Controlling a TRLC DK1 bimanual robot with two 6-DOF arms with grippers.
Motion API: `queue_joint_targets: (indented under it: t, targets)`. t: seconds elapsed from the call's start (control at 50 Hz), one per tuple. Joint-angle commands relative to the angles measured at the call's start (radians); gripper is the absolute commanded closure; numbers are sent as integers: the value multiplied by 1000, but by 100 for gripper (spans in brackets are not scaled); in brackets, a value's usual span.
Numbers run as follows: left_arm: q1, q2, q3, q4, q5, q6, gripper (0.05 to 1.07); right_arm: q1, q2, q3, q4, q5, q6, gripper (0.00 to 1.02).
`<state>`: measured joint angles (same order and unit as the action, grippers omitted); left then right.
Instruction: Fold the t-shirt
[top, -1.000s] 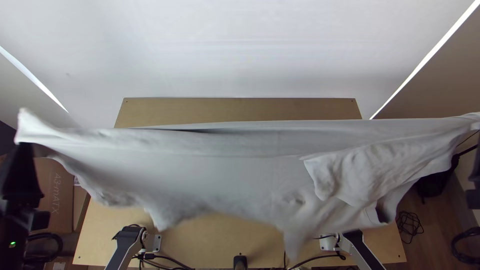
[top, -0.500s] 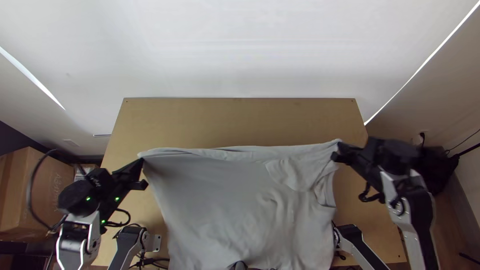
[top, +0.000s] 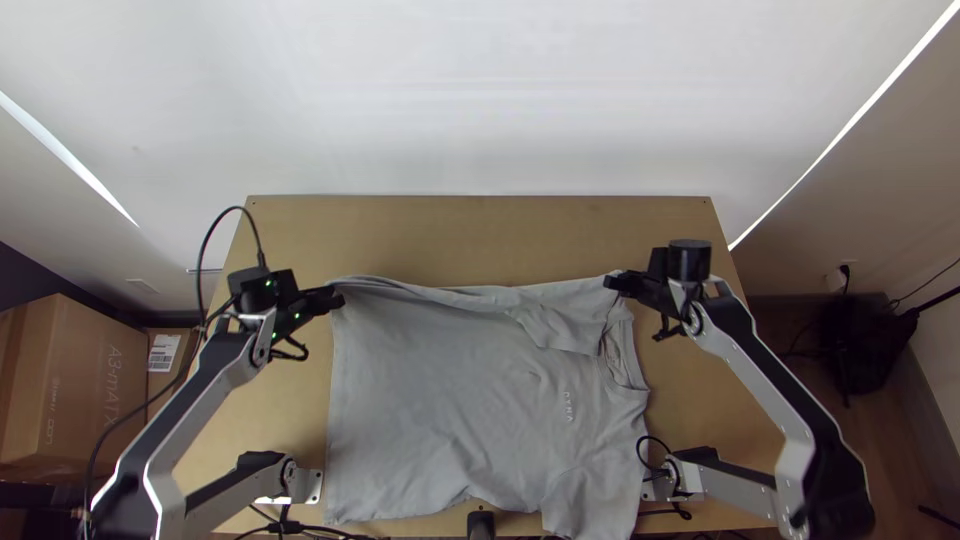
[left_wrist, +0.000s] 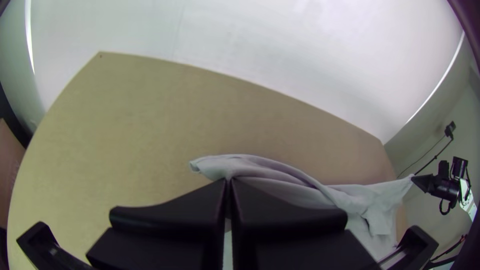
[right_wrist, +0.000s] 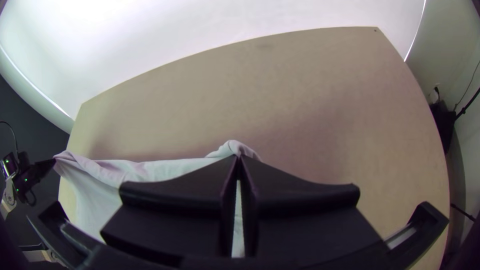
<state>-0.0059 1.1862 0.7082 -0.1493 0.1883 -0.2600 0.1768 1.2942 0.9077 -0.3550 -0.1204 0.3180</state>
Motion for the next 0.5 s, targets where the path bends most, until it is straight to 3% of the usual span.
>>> queue_joint_targets:
  t: [0.0, 0.48]
  targets:
    - [26, 164, 122, 57, 7, 18, 105, -17, 148, 96, 65, -2, 7, 100]
    - [66, 653, 582, 65, 8, 18, 105, -53, 679, 583, 87, -2, -7, 100]
